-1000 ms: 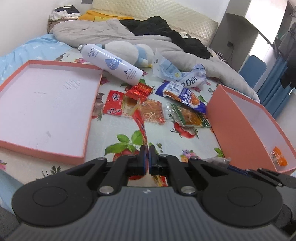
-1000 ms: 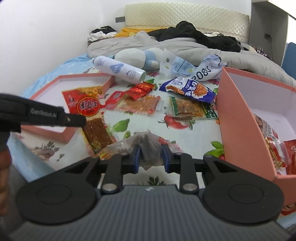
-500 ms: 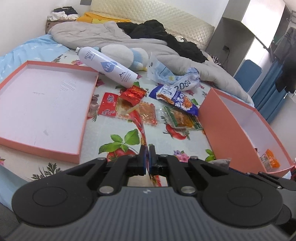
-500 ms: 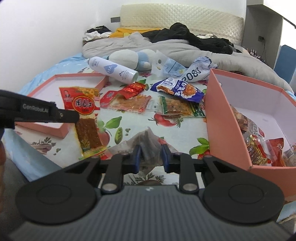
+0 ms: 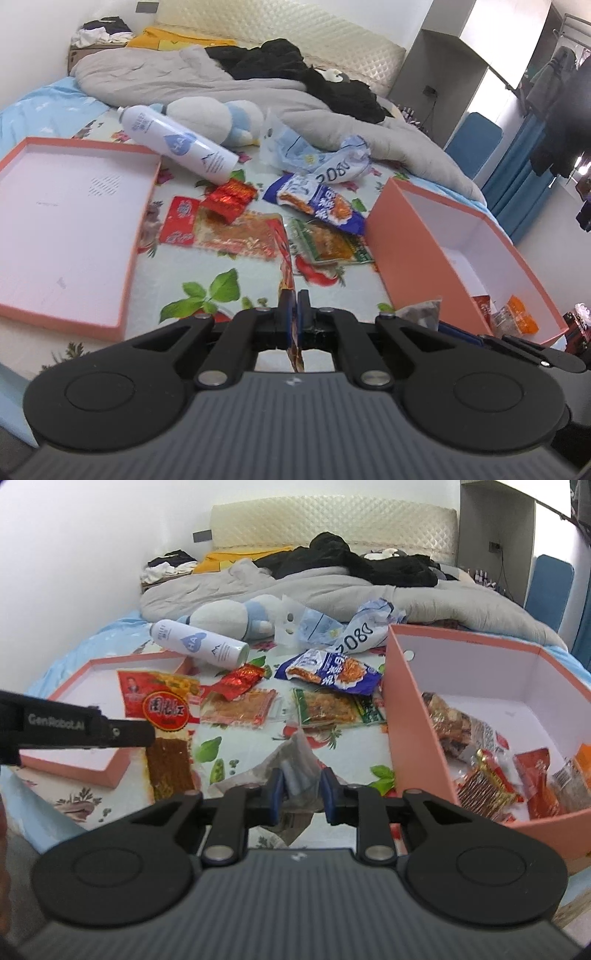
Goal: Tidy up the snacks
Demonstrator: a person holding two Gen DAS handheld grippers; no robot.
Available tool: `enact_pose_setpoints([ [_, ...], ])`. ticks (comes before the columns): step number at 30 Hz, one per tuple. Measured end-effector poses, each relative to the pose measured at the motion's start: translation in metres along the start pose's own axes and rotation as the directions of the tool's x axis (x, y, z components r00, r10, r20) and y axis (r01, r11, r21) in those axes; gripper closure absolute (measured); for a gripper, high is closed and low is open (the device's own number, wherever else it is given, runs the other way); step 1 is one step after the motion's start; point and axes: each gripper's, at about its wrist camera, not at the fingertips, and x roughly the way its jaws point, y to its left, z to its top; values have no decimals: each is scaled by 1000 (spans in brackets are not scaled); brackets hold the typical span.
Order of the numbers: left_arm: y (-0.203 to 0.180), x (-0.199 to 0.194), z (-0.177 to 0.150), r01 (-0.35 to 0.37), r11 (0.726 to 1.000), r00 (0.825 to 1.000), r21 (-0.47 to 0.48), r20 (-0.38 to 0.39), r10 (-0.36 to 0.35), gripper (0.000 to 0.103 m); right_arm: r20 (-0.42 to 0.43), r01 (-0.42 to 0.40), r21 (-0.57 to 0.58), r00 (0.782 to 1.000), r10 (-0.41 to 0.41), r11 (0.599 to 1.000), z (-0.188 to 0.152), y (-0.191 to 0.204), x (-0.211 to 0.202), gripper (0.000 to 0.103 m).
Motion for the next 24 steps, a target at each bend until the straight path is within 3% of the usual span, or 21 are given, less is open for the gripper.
enact_pose_setpoints([
  [14, -42, -11, 59, 58, 997, 997, 56, 44, -60, 101, 103, 1, 76, 995, -8, 997, 54, -36, -34, 79],
  [24, -86, -39, 122, 103, 990, 983, 96, 142, -116, 101, 197, 14, 86, 980, -31, 996, 110, -73, -63, 80],
])
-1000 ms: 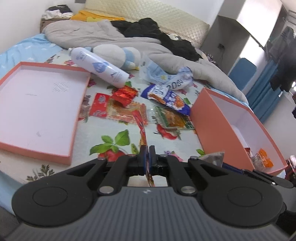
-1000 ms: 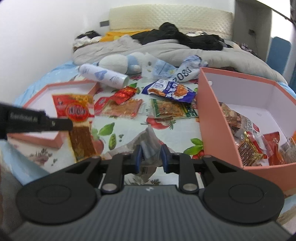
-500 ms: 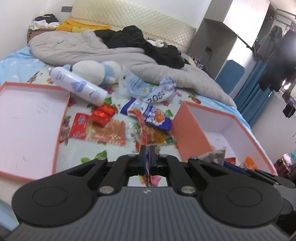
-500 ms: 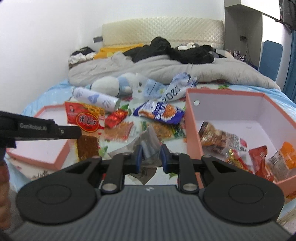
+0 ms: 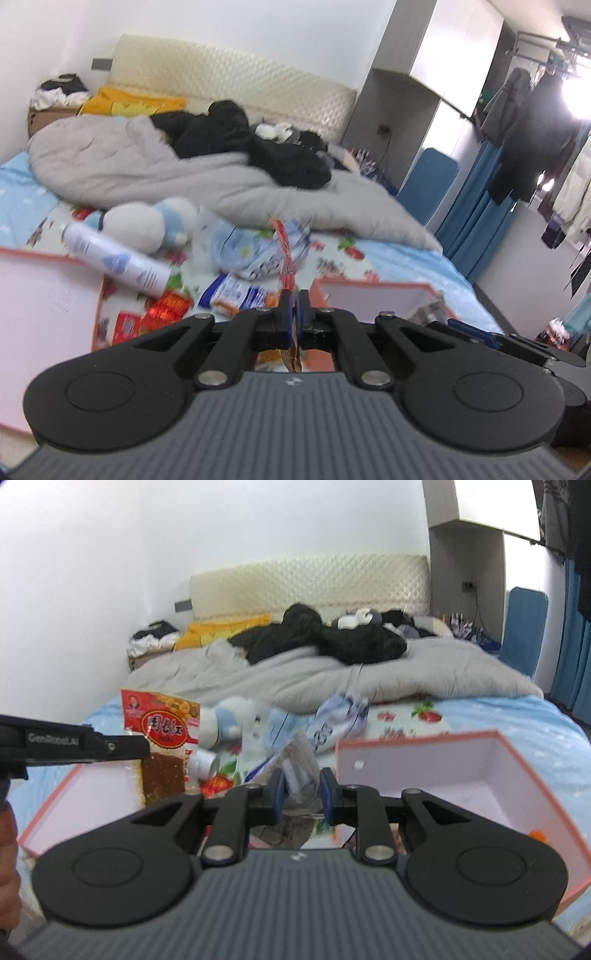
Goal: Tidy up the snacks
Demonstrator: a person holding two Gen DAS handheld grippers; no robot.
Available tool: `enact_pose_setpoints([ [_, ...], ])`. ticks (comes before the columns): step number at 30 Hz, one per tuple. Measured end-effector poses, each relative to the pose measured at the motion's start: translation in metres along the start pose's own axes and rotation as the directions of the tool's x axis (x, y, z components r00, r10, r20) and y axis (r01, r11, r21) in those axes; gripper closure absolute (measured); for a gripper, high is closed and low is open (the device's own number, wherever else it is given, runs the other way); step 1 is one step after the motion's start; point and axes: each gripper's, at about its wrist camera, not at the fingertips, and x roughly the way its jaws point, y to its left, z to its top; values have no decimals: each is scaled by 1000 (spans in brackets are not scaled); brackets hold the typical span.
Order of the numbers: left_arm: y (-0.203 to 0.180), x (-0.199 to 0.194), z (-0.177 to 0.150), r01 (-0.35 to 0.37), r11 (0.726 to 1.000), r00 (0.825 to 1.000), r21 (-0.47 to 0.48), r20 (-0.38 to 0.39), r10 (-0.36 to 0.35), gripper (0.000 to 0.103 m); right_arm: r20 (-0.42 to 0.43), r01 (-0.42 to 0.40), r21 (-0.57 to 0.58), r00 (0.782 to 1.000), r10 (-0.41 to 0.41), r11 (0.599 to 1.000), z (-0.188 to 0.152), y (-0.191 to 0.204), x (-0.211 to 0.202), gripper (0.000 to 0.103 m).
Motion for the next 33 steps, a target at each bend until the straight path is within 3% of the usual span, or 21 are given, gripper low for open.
enact_pose_setpoints([
  [8, -47, 13, 32, 87, 996, 996, 30, 11, -87, 101, 66, 57, -14, 996, -56, 998, 41, -34, -11, 83],
  [14, -87, 57, 24, 162, 986, 985, 35, -65, -159, 101, 32, 124, 4, 992, -124, 992, 32, -72, -5, 88],
  [15, -94, 67, 19, 173, 984, 982, 35, -87, -169, 101, 18, 137, 9, 990, -137, 991, 27, -79, -2, 96],
  [19, -122, 114, -6, 205, 978, 960, 49, -207, -191, 101, -69, 187, 44, 981, -183, 981, 2, -113, 12, 96],
  [24, -144, 168, -42, 214, 976, 911, 51, -371, -180, 100, -227, 210, 85, 956, -186, 974, -39, -153, 39, 96],
  [29, -146, 207, -77, 197, 978, 874, 71, -464, -143, 100, -328, 222, 87, 927, -182, 971, -79, -172, 61, 96],
  [33, -136, 223, -89, 190, 981, 853, 26, -499, -152, 100, -339, 213, 105, 926, -167, 971, -98, -174, 67, 96],
])
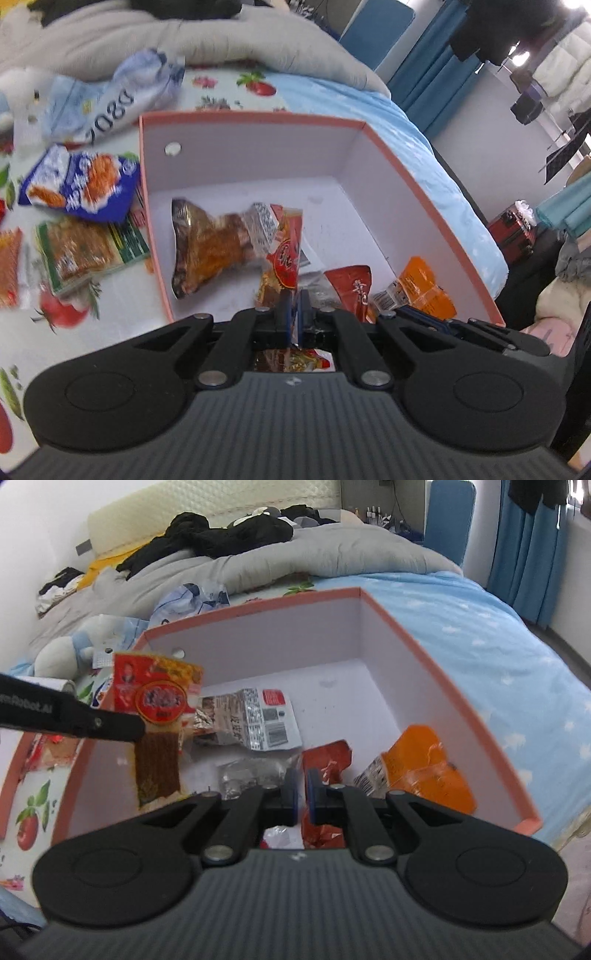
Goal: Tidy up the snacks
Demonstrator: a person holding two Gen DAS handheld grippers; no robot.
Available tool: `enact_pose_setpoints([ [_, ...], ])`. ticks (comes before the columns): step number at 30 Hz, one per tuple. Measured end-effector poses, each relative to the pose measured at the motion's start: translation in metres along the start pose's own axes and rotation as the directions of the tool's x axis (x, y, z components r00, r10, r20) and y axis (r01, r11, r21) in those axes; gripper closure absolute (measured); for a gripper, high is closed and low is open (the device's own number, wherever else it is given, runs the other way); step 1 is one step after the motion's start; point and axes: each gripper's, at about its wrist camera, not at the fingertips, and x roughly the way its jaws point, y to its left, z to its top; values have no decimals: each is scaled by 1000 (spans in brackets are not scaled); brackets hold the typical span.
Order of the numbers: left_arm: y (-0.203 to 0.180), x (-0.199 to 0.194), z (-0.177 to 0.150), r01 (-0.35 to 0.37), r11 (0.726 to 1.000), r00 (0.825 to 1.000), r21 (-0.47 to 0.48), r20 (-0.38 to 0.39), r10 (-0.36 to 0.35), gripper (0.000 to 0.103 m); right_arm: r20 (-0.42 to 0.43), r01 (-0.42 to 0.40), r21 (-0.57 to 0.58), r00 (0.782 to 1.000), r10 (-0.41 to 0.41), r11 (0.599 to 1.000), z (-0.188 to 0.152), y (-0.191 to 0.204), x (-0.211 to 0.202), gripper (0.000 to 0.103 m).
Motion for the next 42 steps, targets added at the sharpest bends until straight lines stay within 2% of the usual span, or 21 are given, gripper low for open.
enact_pose_setpoints([
  [4, 2, 4, 2, -14, 1000, 1000, -6, 4, 14, 99, 2, -6, 13, 1000, 6, 1000, -2, -4, 5, 96],
  [5, 1, 4, 3, -10, 1000, 1000, -4, 4, 10, 91, 4, -2, 10, 1000, 2, 1000, -1, -4, 5, 96],
  [6, 0, 2, 5, -9, 1000, 1000, 0, 4, 9, 75, 9, 2, 11, 1000, -2, 1000, -2, -4, 3, 96],
  [7, -3, -1, 5, -9, 1000, 1000, 10, 9, 9, 64, 13, 3, 15, 1000, -3, 1000, 0, -4, 1, 96],
  [8, -6, -5, 4, -17, 1000, 1000, 25, 24, 16, 45, 19, 1, 21, 1000, -1, 1000, 0, -4, -1, 96],
  [9, -9, -11, 3, -33, 999, 998, 39, 48, 31, 38, 27, -2, 25, 1000, 2, 1000, 2, -5, -4, 96],
  [16, -22, -56, -3, -20, 998, 991, 66, 131, 12, 37, 93, 6, 30, 996, -9, 1000, 9, 2, -35, 95],
  [22, -20, -112, -10, -9, 997, 976, 70, 219, -6, 37, 181, 9, 22, 983, -13, 1000, 21, 16, -78, 95],
  [33, -3, -223, -22, -60, 996, 922, 65, 387, 31, 37, 326, -40, -10, 945, 41, 999, 35, 53, -147, 96],
  [37, 5, -251, -36, -89, 994, 900, 56, 432, 56, 37, 330, -96, -23, 939, 98, 995, 32, 69, -155, 96],
  [42, 23, -271, -56, -124, 992, 884, 19, 457, 101, 37, 313, -148, -51, 937, 156, 988, 19, 95, -155, 95],
])
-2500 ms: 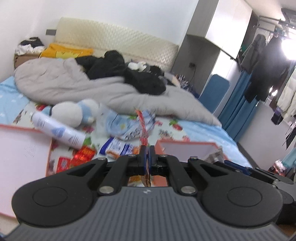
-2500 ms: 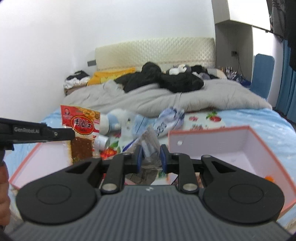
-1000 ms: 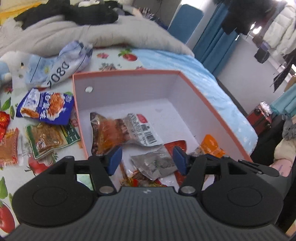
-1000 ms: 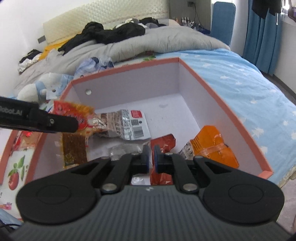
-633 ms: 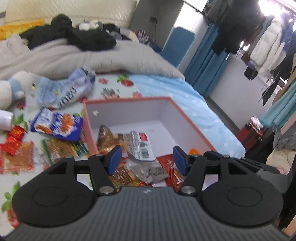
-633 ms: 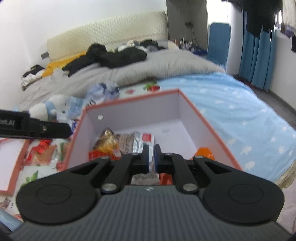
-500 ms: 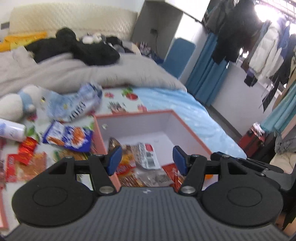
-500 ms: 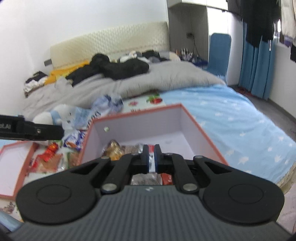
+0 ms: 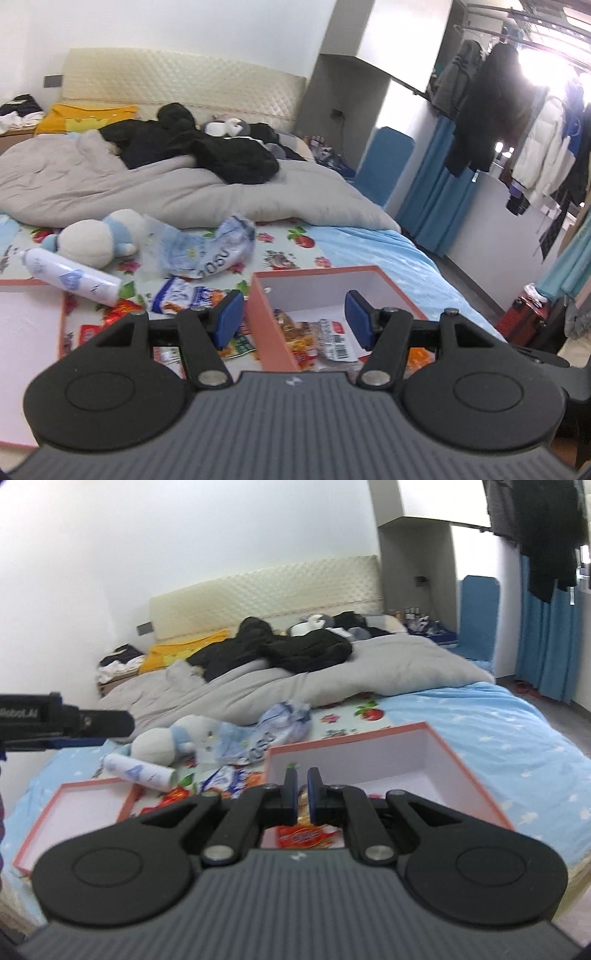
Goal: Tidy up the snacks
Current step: 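Withdraw both grippers from the deep box back toward the snack pile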
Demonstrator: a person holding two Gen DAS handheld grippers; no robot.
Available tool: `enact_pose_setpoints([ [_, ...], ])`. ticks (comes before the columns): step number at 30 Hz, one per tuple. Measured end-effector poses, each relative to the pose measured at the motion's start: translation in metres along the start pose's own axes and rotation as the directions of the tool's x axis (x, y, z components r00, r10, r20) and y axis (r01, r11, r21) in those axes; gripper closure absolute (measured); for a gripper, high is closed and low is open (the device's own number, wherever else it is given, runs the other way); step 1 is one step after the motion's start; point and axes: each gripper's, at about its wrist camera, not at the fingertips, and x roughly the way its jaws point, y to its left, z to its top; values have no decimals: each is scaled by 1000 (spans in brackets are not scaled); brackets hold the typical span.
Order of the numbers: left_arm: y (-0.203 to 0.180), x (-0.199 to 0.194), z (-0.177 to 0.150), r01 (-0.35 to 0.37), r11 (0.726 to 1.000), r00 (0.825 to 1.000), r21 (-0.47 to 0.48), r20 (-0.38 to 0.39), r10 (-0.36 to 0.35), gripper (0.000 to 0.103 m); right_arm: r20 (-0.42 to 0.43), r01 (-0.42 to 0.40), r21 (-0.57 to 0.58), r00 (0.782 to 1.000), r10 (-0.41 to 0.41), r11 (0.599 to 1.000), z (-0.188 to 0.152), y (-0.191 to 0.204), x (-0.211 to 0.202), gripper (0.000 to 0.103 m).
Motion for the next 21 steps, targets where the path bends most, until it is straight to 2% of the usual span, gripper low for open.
enact_pose_setpoints([
  [7, 31, -20, -27, -57, 998, 998, -28, -1, 57, 37, -24, -54, 13, 998, 54, 998, -24, 29, 2, 95],
  [14, 56, -31, -60, -113, 992, 994, -51, -9, 113, 37, -96, -128, -21, 987, 125, 992, -54, 61, 9, 94],
  [21, 80, -44, -95, -173, 982, 984, -82, -57, 168, 37, -149, -173, -44, 975, 165, 984, -80, 82, 4, 94],
])
